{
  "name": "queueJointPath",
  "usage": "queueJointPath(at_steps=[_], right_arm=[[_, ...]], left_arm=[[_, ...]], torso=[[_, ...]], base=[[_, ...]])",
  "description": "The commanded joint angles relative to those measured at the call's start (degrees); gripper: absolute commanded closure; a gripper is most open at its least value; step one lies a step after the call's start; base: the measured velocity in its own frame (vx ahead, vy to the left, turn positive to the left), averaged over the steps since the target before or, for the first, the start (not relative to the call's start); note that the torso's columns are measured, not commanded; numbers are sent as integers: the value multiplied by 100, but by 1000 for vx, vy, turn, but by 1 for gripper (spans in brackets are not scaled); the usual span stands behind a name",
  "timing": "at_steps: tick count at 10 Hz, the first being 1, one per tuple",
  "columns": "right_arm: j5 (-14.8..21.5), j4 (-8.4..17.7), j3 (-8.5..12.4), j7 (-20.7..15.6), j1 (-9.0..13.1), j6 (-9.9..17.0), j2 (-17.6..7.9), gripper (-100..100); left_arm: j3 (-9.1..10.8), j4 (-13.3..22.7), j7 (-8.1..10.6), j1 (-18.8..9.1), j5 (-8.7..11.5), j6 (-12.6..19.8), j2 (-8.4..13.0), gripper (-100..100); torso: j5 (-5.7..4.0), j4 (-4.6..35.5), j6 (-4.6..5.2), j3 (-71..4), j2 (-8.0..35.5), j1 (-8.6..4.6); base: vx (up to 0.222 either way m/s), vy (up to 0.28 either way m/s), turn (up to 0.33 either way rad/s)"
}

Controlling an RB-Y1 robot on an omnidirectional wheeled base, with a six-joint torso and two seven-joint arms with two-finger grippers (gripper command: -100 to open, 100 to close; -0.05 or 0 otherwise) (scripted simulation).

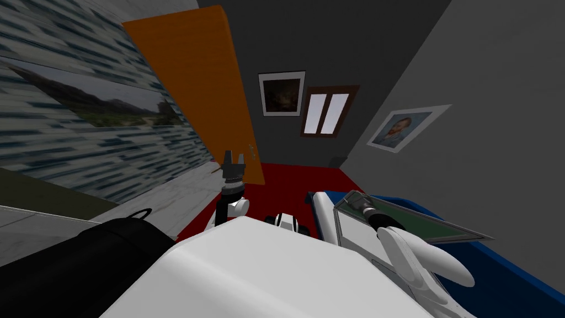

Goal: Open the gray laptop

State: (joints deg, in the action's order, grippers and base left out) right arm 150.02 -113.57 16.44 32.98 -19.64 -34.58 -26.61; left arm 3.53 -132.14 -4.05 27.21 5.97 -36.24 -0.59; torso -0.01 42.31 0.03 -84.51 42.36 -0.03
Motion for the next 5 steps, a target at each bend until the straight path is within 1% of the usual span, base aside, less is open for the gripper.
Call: queueJointPath(at_steps=[1,2,3,4,5], right_arm=[[103,-18,242,10,-29,-470,225,-100],[103,-18,242,10,-29,-634,225,-100],[103,-18,242,10,-29,-695,225,-100],[77,-1,241,-2,-46,-601,210,-100],[-211,-119,-44,-207,-300,-337,-78,100]], left_arm=[[0,0,0,0,0,0,0,0],[0,0,0,1,0,0,0,0],[0,0,0,1,0,0,0,0],[0,-1,0,1,0,0,0,0],[0,0,0,1,0,0,0,0]], torso=[[1,-6,-2,-14,-20,5],[2,-9,-3,-19,-27,7],[2,-8,-4,-17,-23,5],[1,-5,-3,-11,-14,4],[1,-3,-3,-5,-6,3]], base=[[0,0,0],[8,3,-1],[9,2,3],[0,0,0],[83,8,-113]])
